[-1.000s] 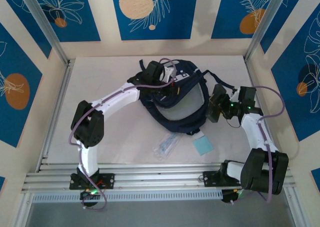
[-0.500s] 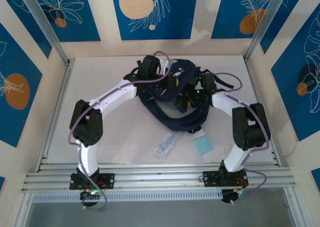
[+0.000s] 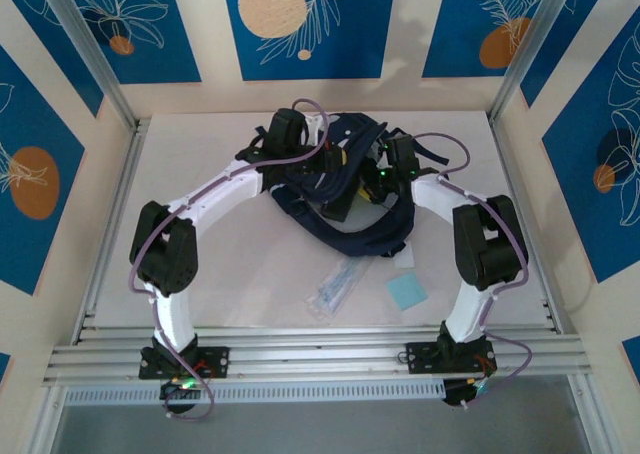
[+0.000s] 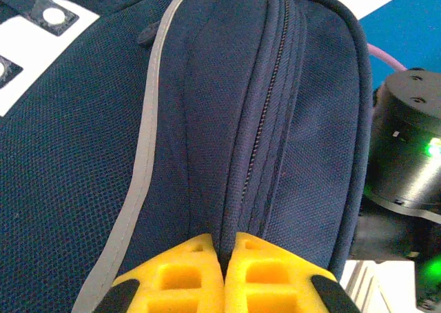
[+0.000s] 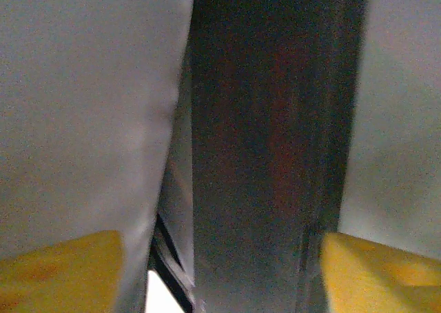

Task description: Pack the student bag

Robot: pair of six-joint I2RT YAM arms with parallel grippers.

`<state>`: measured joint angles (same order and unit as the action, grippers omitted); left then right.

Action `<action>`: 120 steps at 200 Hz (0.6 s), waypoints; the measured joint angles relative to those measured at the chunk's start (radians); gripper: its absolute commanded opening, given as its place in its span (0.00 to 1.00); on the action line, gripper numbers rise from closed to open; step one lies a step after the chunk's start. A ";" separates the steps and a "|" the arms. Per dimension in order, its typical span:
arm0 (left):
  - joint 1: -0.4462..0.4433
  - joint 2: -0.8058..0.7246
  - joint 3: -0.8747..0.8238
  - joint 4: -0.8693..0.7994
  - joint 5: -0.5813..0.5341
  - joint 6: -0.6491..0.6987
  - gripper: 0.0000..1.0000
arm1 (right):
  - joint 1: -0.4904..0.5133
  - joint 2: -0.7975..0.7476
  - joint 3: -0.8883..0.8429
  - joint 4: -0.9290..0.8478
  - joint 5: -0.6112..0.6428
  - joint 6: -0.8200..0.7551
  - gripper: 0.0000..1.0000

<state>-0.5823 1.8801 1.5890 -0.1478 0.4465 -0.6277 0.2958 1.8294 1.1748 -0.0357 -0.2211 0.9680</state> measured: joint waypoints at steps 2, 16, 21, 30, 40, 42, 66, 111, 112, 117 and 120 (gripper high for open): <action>0.000 -0.002 -0.002 0.000 0.000 0.000 0.00 | 0.001 0.006 0.003 0.006 -0.002 0.001 0.35; 0.000 -0.014 -0.011 -0.001 -0.003 0.001 0.00 | 0.018 0.087 0.055 0.045 -0.017 0.012 0.34; 0.002 -0.019 -0.013 -0.002 -0.007 0.001 0.00 | 0.023 0.118 0.082 0.051 -0.023 0.014 0.35; 0.007 -0.027 -0.018 -0.002 -0.014 0.001 0.00 | 0.034 0.171 0.127 0.068 -0.037 0.018 0.35; 0.018 -0.039 -0.024 -0.002 -0.019 0.001 0.00 | 0.045 0.210 0.162 0.088 -0.050 0.020 0.36; 0.019 -0.040 -0.026 -0.002 -0.021 0.000 0.00 | 0.046 0.215 0.166 0.092 -0.052 0.021 0.36; 0.041 -0.074 -0.064 0.001 -0.040 0.000 0.00 | 0.060 0.217 0.173 0.104 -0.080 0.009 0.41; 0.095 -0.122 -0.147 0.053 -0.106 0.002 0.00 | 0.060 0.015 0.113 -0.038 -0.101 -0.121 0.63; 0.098 -0.122 -0.149 0.055 -0.108 0.001 0.00 | 0.060 0.002 0.110 -0.047 -0.099 -0.125 0.65; 0.105 -0.124 -0.153 0.062 -0.114 0.002 0.00 | 0.060 -0.035 0.101 -0.070 -0.100 -0.148 0.68; 0.110 -0.125 -0.156 0.067 -0.117 0.002 0.00 | 0.060 -0.060 0.096 -0.086 -0.095 -0.159 0.70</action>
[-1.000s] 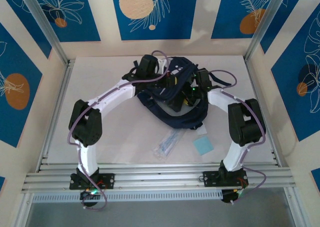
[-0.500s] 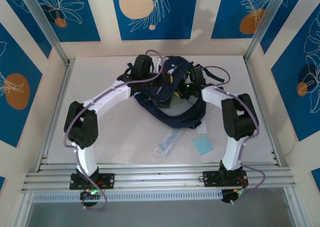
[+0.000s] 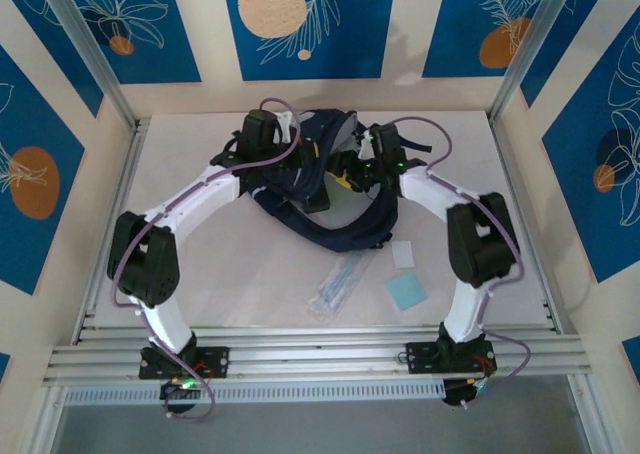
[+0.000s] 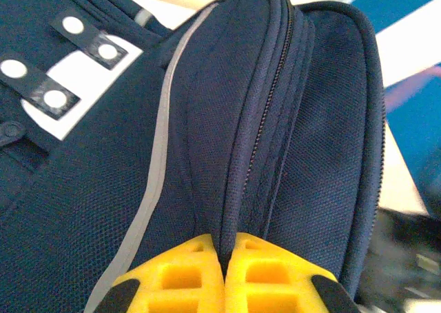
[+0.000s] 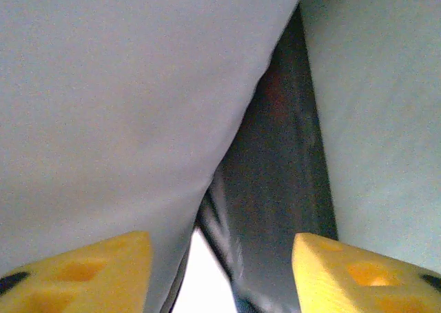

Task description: Pack the student bag

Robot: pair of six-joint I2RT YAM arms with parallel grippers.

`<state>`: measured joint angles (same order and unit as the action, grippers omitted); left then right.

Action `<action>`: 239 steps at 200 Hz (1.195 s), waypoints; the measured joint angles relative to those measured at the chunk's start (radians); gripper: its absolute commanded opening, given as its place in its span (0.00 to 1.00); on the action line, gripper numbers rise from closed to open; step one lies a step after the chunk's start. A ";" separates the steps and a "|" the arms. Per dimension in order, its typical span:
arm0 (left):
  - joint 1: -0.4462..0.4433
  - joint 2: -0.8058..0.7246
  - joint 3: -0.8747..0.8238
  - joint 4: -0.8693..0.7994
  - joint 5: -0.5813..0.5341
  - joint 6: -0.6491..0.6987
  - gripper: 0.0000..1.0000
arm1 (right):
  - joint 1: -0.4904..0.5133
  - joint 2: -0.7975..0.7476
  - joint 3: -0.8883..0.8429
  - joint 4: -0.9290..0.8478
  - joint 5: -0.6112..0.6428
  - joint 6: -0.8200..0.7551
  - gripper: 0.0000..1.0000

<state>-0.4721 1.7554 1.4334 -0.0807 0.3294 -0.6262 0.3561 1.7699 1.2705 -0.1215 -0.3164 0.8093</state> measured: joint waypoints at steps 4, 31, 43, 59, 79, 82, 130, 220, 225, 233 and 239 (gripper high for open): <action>0.006 0.000 -0.003 0.006 -0.003 0.000 0.00 | 0.000 -0.027 -0.007 -0.017 0.000 -0.016 0.73; 0.042 0.000 -0.008 0.030 -0.036 0.004 0.00 | 0.004 -0.204 -0.062 -0.161 0.038 -0.104 0.99; 0.055 0.000 -0.008 0.033 -0.055 0.008 0.00 | 0.014 -0.258 -0.099 -0.224 0.071 -0.135 0.99; 0.067 0.002 -0.008 0.037 -0.077 0.015 0.00 | 0.049 -0.296 -0.160 -0.294 0.119 -0.147 0.99; 0.076 0.013 -0.008 0.043 -0.092 0.019 0.00 | 0.119 -0.307 -0.248 -0.364 0.184 -0.145 0.99; 0.077 0.015 -0.008 0.044 -0.093 0.019 0.00 | 0.134 -0.307 -0.262 -0.372 0.198 -0.142 0.99; 0.079 0.023 -0.008 0.061 -0.095 0.008 0.00 | 0.285 -0.196 -0.308 -0.459 0.339 -0.124 1.00; 0.081 -0.066 -0.145 0.132 -0.096 -0.029 0.00 | 0.370 0.070 -0.093 -0.621 0.472 -0.130 1.00; 0.081 -0.073 -0.153 0.134 -0.096 -0.031 0.00 | 0.377 0.080 -0.079 -0.629 0.476 -0.135 1.00; 0.082 -0.083 -0.162 0.133 -0.096 -0.033 0.00 | 0.388 0.093 -0.062 -0.636 0.485 -0.149 1.00; 0.082 -0.089 -0.165 0.132 -0.096 -0.035 0.00 | 0.399 0.099 -0.051 -0.637 0.491 -0.160 1.00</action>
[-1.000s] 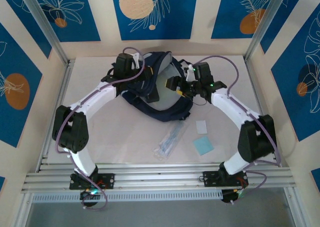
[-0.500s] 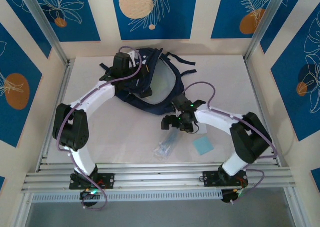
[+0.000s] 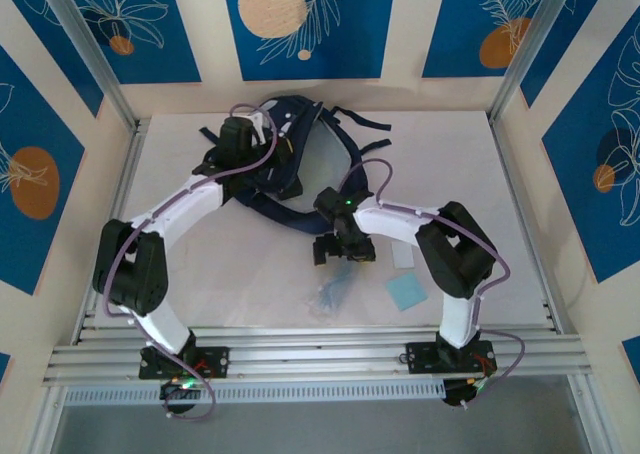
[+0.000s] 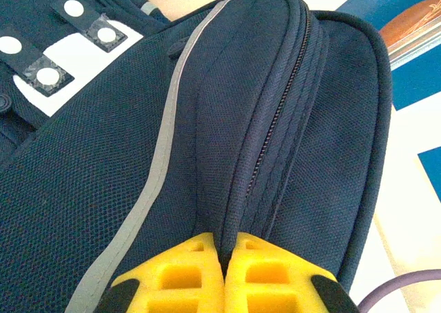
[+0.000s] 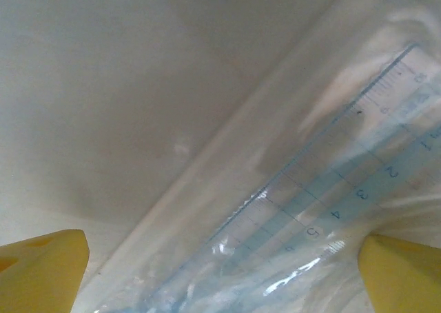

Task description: Pack the student bag

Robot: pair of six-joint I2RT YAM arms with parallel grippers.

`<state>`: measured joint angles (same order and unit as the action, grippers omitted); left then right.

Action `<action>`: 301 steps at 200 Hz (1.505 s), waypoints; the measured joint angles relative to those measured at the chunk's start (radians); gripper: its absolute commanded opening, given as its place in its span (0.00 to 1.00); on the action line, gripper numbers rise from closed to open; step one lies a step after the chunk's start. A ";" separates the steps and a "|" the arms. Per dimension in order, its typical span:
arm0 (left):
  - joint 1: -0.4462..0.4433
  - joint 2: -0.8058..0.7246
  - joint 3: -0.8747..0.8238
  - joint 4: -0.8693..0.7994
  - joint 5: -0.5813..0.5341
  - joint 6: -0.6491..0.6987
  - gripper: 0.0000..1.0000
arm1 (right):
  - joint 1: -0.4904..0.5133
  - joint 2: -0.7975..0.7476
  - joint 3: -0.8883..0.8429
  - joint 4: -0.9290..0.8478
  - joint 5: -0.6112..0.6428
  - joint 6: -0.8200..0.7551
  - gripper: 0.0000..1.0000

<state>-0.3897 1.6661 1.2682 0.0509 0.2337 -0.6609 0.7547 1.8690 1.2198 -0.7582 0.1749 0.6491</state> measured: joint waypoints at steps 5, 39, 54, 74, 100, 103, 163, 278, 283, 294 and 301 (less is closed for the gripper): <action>0.000 -0.003 -0.002 -0.002 0.000 -0.002 0.00 | 0.009 0.003 0.008 0.007 0.003 -0.013 0.99; 0.002 -0.023 -0.005 -0.012 0.000 -0.006 0.00 | 0.060 0.001 0.043 0.088 0.018 -0.051 0.99; 0.002 -0.024 -0.006 -0.013 0.001 -0.013 0.00 | 0.065 -0.023 0.032 0.088 0.032 -0.047 0.99; 0.002 -0.025 -0.009 -0.012 0.001 -0.016 0.00 | 0.057 -0.061 -0.003 0.084 0.047 -0.031 0.99; 0.002 -0.025 -0.011 -0.010 0.001 -0.022 0.00 | 0.038 -0.051 -0.015 0.081 0.047 0.003 0.99; 0.002 -0.025 -0.011 -0.010 0.001 -0.022 0.00 | 0.037 -0.048 -0.016 0.082 0.048 0.008 1.00; 0.002 -0.025 -0.011 -0.010 0.001 -0.022 0.00 | 0.032 0.026 0.015 0.049 0.089 0.040 1.00; 0.003 -0.027 -0.011 -0.013 0.001 -0.021 0.00 | -0.003 -0.021 -0.046 0.064 0.100 0.005 0.52; 0.003 -0.027 -0.011 -0.013 0.001 -0.021 0.00 | -0.005 -0.026 -0.051 0.068 0.096 0.008 0.50; 0.003 -0.027 -0.011 -0.013 0.001 -0.021 0.00 | -0.011 -0.036 -0.062 0.078 0.080 0.010 0.45; 0.003 -0.027 -0.011 -0.013 0.001 -0.021 0.00 | -0.014 -0.044 -0.070 0.084 0.070 0.015 0.41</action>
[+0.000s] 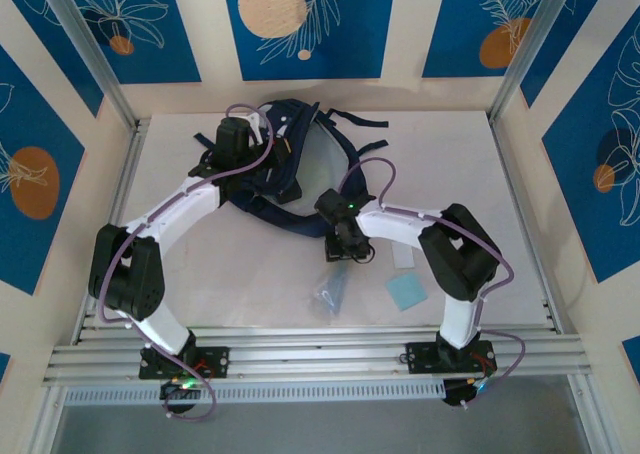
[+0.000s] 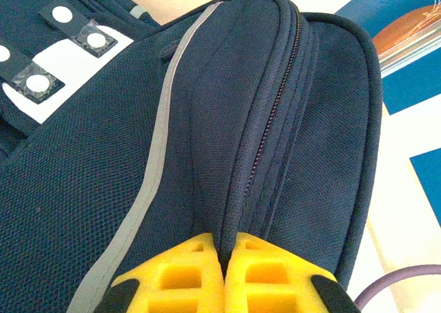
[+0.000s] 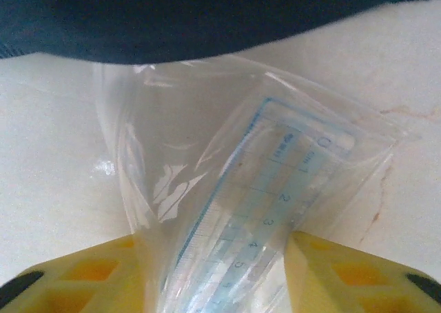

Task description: Pack the student bag

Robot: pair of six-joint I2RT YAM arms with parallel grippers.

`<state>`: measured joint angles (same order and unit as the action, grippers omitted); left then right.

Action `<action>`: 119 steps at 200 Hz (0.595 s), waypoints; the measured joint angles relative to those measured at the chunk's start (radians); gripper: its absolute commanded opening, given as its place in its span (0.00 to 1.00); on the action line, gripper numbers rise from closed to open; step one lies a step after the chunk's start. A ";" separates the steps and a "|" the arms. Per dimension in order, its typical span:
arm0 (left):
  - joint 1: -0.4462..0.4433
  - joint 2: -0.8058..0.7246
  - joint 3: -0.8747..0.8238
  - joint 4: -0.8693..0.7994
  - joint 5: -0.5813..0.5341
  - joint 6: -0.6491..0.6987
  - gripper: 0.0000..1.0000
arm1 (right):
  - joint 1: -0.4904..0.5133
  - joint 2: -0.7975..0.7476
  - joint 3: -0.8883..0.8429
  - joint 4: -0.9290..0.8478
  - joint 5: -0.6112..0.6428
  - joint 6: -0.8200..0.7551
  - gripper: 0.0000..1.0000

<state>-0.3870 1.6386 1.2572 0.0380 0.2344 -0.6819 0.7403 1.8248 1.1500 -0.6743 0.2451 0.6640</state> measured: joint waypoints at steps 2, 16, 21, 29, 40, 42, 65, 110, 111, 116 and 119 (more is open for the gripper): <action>0.000 0.000 0.000 0.000 0.000 0.000 0.00 | -0.001 -0.003 -0.001 0.001 -0.003 -0.002 0.41; 0.000 -0.002 0.000 -0.001 0.000 0.000 0.00 | -0.008 -0.025 -0.014 0.010 -0.027 0.002 0.38; 0.000 -0.003 0.000 -0.001 0.000 0.000 0.00 | -0.010 -0.032 -0.019 0.012 -0.035 0.006 0.35; 0.000 -0.004 0.000 -0.001 0.000 0.000 0.00 | -0.015 -0.042 -0.026 0.014 -0.050 0.008 0.34; 0.000 -0.007 -0.002 -0.001 0.000 0.000 0.00 | -0.020 -0.056 -0.035 0.016 -0.068 0.013 0.34; 0.000 -0.008 -0.003 -0.001 0.000 0.000 0.00 | -0.021 -0.059 -0.036 0.016 -0.072 0.014 0.34; 0.000 -0.019 -0.013 -0.001 0.000 0.002 0.00 | -0.032 -0.099 -0.053 0.020 -0.108 0.020 0.22; 0.001 -0.043 -0.036 -0.001 0.000 0.002 0.00 | -0.069 -0.191 -0.103 0.031 -0.175 0.038 0.00; 0.001 -0.043 -0.037 -0.001 0.000 0.002 0.00 | -0.071 -0.193 -0.105 0.032 -0.177 0.041 0.00; 0.001 -0.044 -0.038 -0.001 0.000 0.002 0.00 | -0.077 -0.200 -0.111 0.032 -0.183 0.041 0.00; 0.001 -0.044 -0.038 -0.001 0.000 0.002 0.00 | -0.081 -0.204 -0.114 0.032 -0.186 0.042 0.00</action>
<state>-0.3862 1.5944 1.2190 0.0372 0.2340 -0.6796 0.6594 1.6203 1.0355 -0.6422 0.0589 0.7055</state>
